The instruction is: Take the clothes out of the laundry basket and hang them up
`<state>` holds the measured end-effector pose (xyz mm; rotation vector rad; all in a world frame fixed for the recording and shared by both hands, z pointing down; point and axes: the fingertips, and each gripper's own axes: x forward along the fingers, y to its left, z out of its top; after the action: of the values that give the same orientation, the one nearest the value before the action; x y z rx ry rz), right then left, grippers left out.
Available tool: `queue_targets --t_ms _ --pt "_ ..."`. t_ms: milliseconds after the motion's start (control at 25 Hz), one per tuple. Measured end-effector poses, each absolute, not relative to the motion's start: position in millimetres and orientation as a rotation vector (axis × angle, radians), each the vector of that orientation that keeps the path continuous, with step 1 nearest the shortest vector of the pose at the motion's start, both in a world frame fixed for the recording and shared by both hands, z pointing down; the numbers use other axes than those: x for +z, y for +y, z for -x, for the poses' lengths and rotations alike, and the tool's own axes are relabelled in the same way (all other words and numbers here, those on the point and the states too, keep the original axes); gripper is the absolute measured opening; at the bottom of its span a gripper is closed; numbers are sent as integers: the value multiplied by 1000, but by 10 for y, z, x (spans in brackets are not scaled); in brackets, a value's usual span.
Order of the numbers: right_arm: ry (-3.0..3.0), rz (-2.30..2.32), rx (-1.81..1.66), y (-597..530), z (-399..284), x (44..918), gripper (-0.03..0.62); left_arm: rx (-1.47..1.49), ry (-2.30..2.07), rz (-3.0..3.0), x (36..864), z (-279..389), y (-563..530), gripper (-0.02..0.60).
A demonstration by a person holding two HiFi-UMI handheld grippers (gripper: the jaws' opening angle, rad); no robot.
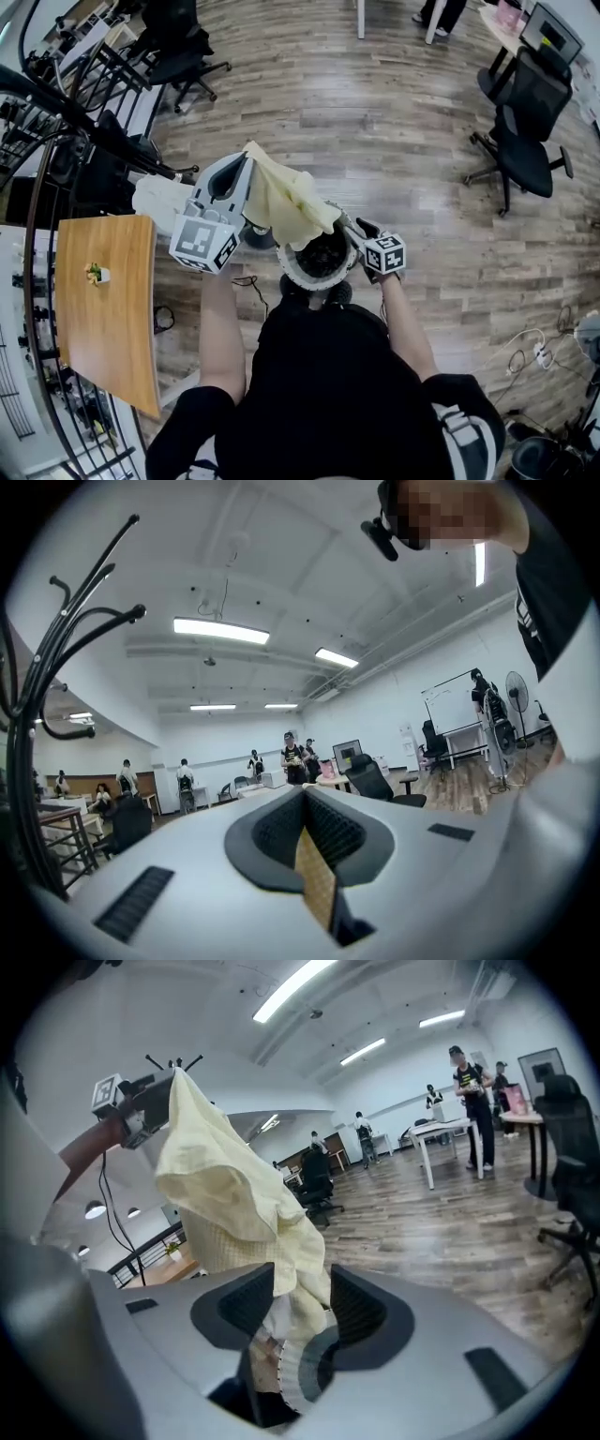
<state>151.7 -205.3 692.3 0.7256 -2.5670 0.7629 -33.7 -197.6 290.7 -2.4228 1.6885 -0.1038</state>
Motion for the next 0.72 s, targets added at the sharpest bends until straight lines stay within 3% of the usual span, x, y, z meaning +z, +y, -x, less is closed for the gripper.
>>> queue_targets --t_ms 320,520,720 --pt "-2691 -604 1039 -2370 -1045 6755 281 -49 1602 2353 2235 258 -1695 21" --pt "-2682 -356 692 -2519 -552 6675 380 -88 1589 2383 2325 217 -1638 21" --pt "-2644 -218 606 -2460 0 6793 377 -84 1537 2422 2352 136 -1579 21"
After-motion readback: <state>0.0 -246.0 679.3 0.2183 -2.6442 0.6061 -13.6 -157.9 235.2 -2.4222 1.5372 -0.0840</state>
